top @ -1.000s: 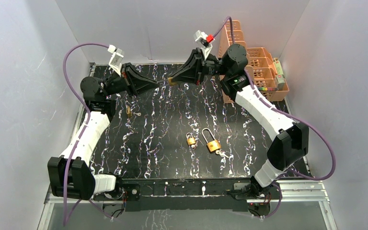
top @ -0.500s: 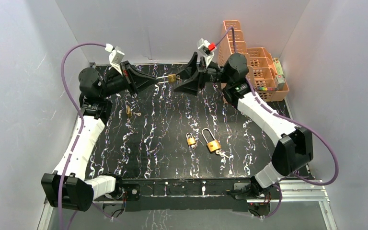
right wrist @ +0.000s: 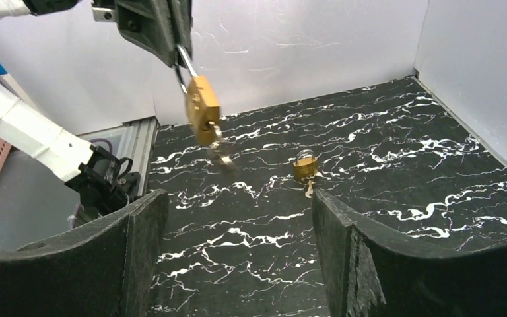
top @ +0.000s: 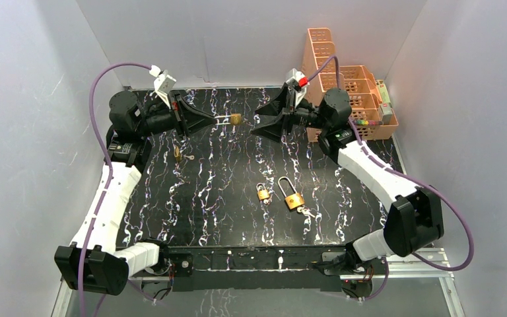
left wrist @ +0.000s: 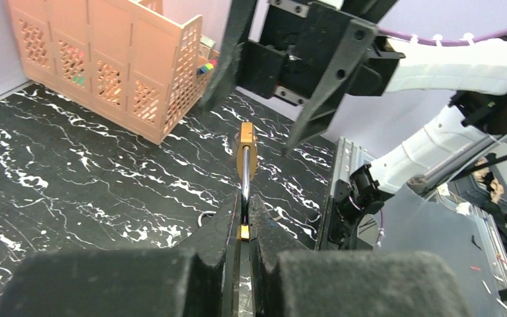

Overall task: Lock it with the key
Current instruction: Lock the lock.

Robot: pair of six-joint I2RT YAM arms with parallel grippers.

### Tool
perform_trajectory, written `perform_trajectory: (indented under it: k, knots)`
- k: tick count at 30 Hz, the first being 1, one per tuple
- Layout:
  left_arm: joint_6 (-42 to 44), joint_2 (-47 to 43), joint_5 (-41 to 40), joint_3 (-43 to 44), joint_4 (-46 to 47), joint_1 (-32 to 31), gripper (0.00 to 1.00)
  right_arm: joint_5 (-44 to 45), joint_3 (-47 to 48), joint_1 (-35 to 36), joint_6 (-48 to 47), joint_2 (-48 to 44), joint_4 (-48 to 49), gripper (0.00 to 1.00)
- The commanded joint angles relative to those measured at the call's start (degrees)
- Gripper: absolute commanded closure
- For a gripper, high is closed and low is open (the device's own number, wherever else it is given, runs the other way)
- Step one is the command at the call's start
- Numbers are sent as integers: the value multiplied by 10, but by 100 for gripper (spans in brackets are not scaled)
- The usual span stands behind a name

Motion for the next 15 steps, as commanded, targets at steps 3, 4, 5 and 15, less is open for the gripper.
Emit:
perform_trajectory:
  k: [3, 4, 5, 15]
  knots:
    - [-26, -19, 48, 21, 28, 3, 100, -58, 22, 0, -12, 26, 97, 20]
    - [-27, -19, 48, 21, 29, 3, 100, -70, 28, 0, -5, 32, 105, 22]
    - [-28, -18, 47, 19, 30, 3, 100, -85, 34, 1, 3, 37, 112, 24]
    - [-34, -6, 49, 16, 49, 3, 100, -170, 81, 5, 58, 74, 141, 48]
